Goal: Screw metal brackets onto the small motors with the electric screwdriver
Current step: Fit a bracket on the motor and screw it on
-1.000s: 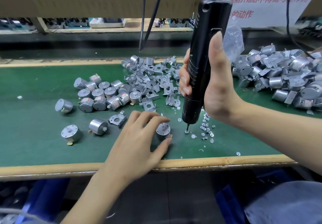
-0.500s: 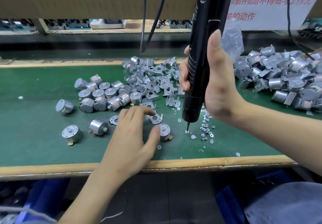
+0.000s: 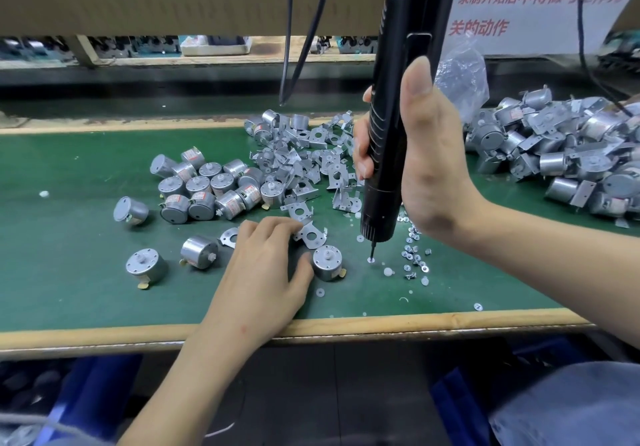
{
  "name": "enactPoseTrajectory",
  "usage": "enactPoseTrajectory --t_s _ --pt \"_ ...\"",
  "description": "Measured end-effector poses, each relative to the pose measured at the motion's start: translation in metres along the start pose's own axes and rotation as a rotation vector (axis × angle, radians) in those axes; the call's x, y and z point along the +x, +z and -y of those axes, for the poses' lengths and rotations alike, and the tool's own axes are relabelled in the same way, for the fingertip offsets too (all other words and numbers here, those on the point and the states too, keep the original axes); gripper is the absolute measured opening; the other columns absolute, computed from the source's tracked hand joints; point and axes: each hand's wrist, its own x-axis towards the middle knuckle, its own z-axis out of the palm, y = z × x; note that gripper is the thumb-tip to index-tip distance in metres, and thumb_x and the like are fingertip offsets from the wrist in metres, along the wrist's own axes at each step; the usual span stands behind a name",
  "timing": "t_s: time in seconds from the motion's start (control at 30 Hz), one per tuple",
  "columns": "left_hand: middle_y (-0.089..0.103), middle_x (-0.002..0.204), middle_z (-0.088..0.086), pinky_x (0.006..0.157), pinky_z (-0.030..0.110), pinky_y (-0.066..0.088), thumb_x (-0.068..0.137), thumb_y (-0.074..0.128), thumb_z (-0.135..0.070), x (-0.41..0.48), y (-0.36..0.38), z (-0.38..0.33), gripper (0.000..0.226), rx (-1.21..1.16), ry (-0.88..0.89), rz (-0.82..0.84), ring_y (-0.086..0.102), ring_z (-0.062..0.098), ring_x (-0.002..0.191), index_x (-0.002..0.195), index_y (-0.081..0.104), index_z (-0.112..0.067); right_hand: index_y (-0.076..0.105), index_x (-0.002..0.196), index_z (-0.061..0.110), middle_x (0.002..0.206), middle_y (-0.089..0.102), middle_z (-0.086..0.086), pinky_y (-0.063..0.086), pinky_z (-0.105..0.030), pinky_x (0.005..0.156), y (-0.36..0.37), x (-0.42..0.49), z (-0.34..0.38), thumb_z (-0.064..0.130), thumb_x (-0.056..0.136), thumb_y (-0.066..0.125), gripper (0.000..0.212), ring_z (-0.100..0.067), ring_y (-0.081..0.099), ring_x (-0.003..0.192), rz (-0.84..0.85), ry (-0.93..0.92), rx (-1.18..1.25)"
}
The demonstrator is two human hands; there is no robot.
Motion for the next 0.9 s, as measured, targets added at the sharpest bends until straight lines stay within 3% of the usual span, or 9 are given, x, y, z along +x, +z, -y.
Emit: enactPoseTrajectory --t_s 0.17,0.27,0.37,0.57,0.73,0.9 --pt "0.058 0.119 -0.004 0.097 0.022 0.034 0.087 0.067 -0.028 0.000 -0.002 0.002 0.038 -0.054 -0.021 -0.030 0.048 0.018 0.111 0.122 0.062 -0.012 0.044 0.104 -0.014 0.063 0.054 -0.009 0.043 -0.030 0.051 0.004 0.005 0.002 0.073 0.071 0.055 0.094 -0.020 0.049 0.048 -0.008 0.001 0.008" --pt "0.062 0.108 -0.008 0.089 0.021 0.043 0.084 0.072 -0.027 0.000 -0.005 -0.001 0.029 -0.174 -0.043 -0.154 0.059 0.010 0.098 0.110 0.067 -0.015 0.046 0.100 -0.012 0.063 0.052 -0.014 0.043 -0.028 0.049 0.007 0.008 -0.003 0.065 0.089 0.057 0.078 -0.020 0.049 0.048 -0.015 0.016 0.006" --pt "0.065 0.098 -0.015 0.076 0.014 0.044 0.080 0.071 -0.034 -0.001 -0.012 -0.002 0.026 -0.307 -0.005 -0.225 0.061 0.001 0.086 0.102 0.069 -0.021 0.049 0.097 -0.004 0.062 0.052 -0.012 0.043 -0.028 0.048 0.012 0.009 -0.007 0.057 0.086 0.049 0.062 -0.020 0.049 0.048 -0.027 0.039 -0.003" --pt "0.067 0.103 -0.016 0.073 0.006 0.039 0.081 0.077 -0.035 -0.004 -0.014 0.000 0.030 -0.367 0.143 -0.111 0.064 0.002 0.094 0.107 0.068 -0.022 0.046 0.091 0.005 0.058 0.053 -0.007 0.041 -0.027 0.046 0.023 0.018 0.000 0.044 0.098 0.044 0.039 -0.020 0.048 0.045 -0.073 0.035 -0.026" --pt "0.064 0.109 -0.019 0.075 0.005 0.036 0.082 0.080 -0.027 -0.005 -0.012 0.003 0.036 -0.329 0.210 -0.033 0.061 0.002 0.099 0.113 0.062 -0.029 0.048 0.092 0.002 0.060 0.051 -0.010 0.041 -0.028 0.047 0.026 0.024 0.008 0.045 0.097 0.041 0.043 -0.021 0.046 0.046 -0.079 0.007 0.027" --pt "0.062 0.111 -0.016 0.075 0.004 0.035 0.084 0.074 -0.034 -0.005 -0.010 0.003 0.036 -0.307 0.247 -0.007 0.060 0.002 0.097 0.117 0.061 -0.026 0.049 0.096 0.004 0.060 0.052 -0.011 0.040 -0.031 0.049 0.030 0.021 0.010 0.048 0.095 0.038 0.046 -0.022 0.045 0.047 -0.066 0.014 0.089"
